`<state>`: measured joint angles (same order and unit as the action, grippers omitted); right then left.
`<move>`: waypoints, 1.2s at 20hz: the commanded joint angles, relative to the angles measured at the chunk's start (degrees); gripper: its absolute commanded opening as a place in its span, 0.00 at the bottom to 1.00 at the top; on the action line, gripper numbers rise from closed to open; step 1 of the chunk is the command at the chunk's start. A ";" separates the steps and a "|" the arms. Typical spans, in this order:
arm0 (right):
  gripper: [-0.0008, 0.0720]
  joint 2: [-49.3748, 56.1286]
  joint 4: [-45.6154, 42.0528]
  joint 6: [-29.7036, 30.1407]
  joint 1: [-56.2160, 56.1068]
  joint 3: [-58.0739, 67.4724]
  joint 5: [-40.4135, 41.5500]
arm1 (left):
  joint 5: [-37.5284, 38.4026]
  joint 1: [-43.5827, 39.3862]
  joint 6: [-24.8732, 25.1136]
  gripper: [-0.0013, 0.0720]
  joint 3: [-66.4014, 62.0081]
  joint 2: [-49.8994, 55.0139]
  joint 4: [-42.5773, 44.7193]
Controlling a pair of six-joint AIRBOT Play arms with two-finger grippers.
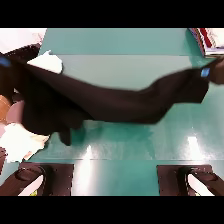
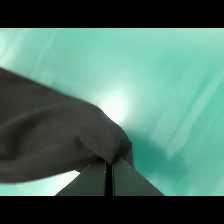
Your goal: Fold the shirts.
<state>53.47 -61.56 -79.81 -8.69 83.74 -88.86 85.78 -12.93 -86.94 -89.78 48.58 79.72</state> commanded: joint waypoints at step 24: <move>0.80 6.23 -3.48 3.48 6.71 -30.03 10.97 | -13.75 0.00 7.43 0.05 39.34 -0.09 -10.64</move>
<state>53.67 -64.45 -76.42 -2.07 52.49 -83.46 73.89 -12.91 -79.72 -50.48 48.51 67.90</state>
